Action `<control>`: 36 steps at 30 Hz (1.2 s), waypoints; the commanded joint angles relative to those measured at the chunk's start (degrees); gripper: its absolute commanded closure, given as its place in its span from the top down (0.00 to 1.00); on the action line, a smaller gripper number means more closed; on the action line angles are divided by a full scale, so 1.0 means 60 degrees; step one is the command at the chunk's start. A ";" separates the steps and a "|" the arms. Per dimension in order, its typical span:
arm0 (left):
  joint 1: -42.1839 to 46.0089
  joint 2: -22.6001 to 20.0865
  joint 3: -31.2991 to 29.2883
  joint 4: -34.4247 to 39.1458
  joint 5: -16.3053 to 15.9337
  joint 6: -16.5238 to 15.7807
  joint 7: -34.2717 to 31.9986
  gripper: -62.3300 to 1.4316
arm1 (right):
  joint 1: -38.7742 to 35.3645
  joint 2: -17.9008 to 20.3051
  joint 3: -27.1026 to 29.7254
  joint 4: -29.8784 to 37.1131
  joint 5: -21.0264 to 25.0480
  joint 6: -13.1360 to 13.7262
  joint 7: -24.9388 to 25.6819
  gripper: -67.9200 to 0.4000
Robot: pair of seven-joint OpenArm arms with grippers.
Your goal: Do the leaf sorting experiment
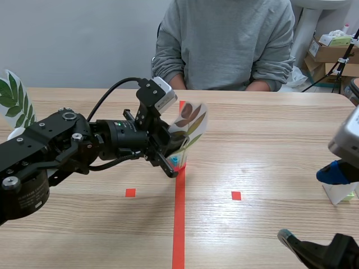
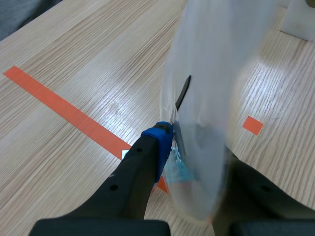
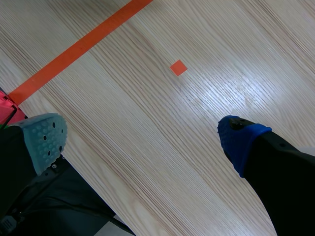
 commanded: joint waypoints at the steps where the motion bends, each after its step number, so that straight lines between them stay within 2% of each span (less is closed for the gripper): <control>1: -0.0131 0.0025 0.0007 0.0259 -0.0135 -0.0018 -0.0175 0.09 | 0.0033 0.0098 0.0047 0.0036 0.0033 0.0036 0.0109 0.94; 5: 0.0066 0.0015 -0.0011 0.0503 -0.0171 -0.0062 -0.0091 0.08 | 0.0033 0.0098 0.0047 0.0036 0.0033 0.0036 0.0109 0.94; 9: 0.1035 -0.0168 -0.0448 0.1865 -0.0382 -0.0062 -0.0044 0.08 | 0.0033 0.0102 0.0047 0.0036 0.0033 0.0036 0.0106 0.94; 16: 0.3683 -0.0186 -0.2991 0.4280 -0.0729 0.0098 0.0149 0.08 | 0.0033 0.0102 0.0047 0.0036 0.0033 0.0036 0.0106 0.94; 18: 0.4309 -0.0189 -0.3861 0.4608 -0.1067 0.0259 0.0135 0.08 | 0.0033 0.0102 0.0047 0.0036 0.0033 0.0036 0.0106 0.94; 22: 0.5155 -0.0189 -0.5628 0.4768 -0.1599 0.0353 0.0044 0.08 | 0.0033 0.0102 0.0047 0.0036 0.0033 0.0036 0.0106 0.94; 26: 0.5574 -0.0204 -0.7049 0.4750 -0.1654 0.0554 -0.0131 0.08 | 0.0033 0.0102 0.0047 0.0036 0.0033 0.0036 0.0109 0.94; 28: 0.5606 -0.0306 -0.7504 0.4707 -0.1654 0.0634 -0.0135 0.08 | 0.0036 0.0102 0.0047 0.0036 0.0036 0.0036 0.0109 0.94; 32: 0.5599 -0.0645 -0.8047 0.4481 -0.1643 0.1239 -0.0135 0.08 | 0.0036 0.0102 0.0047 0.0036 0.0036 0.0036 0.0109 0.94; 36: 0.5577 -0.1016 -0.8266 0.3767 -0.1632 0.1297 -0.0382 0.08 | 0.0062 0.0102 0.0047 0.0036 0.0036 0.0036 0.0109 0.94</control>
